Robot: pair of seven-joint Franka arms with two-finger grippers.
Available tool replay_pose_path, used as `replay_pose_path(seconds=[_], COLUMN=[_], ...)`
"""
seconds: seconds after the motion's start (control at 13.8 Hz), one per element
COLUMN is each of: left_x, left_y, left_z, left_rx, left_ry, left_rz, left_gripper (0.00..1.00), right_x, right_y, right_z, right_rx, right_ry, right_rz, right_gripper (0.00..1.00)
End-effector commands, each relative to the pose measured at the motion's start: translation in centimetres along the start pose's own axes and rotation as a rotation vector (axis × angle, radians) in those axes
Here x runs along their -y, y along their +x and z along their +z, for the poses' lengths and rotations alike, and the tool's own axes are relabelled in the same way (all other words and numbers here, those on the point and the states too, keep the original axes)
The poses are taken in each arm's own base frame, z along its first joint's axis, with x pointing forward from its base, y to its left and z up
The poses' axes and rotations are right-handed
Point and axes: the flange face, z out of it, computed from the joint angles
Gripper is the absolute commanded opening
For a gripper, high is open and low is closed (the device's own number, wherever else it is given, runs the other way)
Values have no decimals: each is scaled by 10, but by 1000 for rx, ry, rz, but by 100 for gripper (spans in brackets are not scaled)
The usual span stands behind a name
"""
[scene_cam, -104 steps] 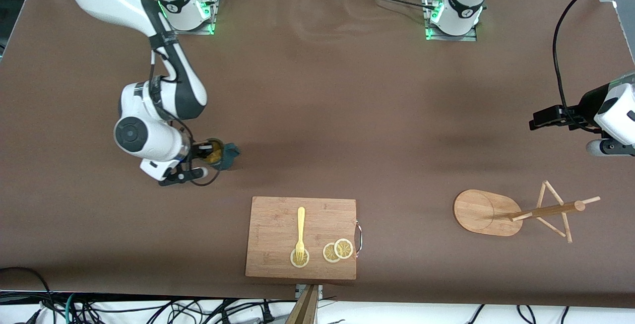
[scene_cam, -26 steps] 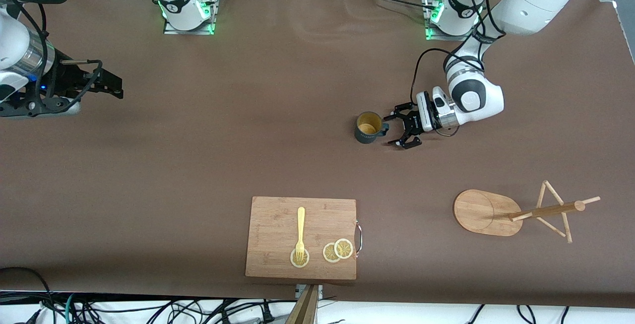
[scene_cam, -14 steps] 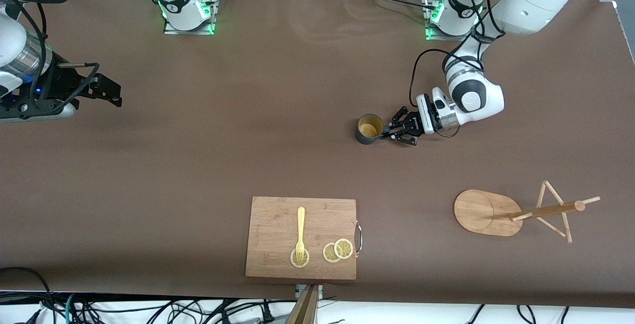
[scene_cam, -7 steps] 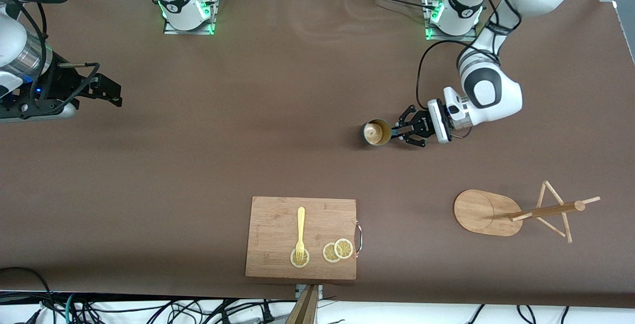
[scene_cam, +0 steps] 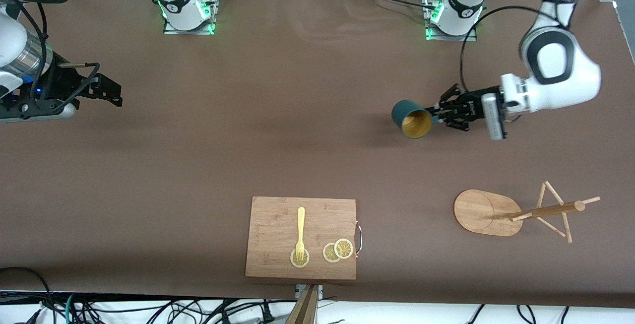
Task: Pass cup and hang on rack
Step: 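Lift the mug with the left gripper and carry it to the wooden rack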
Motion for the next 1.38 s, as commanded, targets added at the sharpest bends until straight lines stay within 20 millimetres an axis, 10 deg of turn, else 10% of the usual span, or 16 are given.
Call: replay_pose_path(seconds=[0.0,0.51,1.3], left_x=[6,61,149], left_y=[0,-35,-42], left_z=[-56,-153,-168], left_rx=[-27,-156,-363], left_ry=[-54,-212,-546], left_rz=[-188,-657,-967], left_gripper=[0,0,0], right_x=[2,2,2], right_y=[-1,-1,-2], right_z=[-3,-4,-4], right_rx=[-7,-7,-4], right_ry=[7,7,7], right_rz=[8,8,7], right_gripper=[100,100,100])
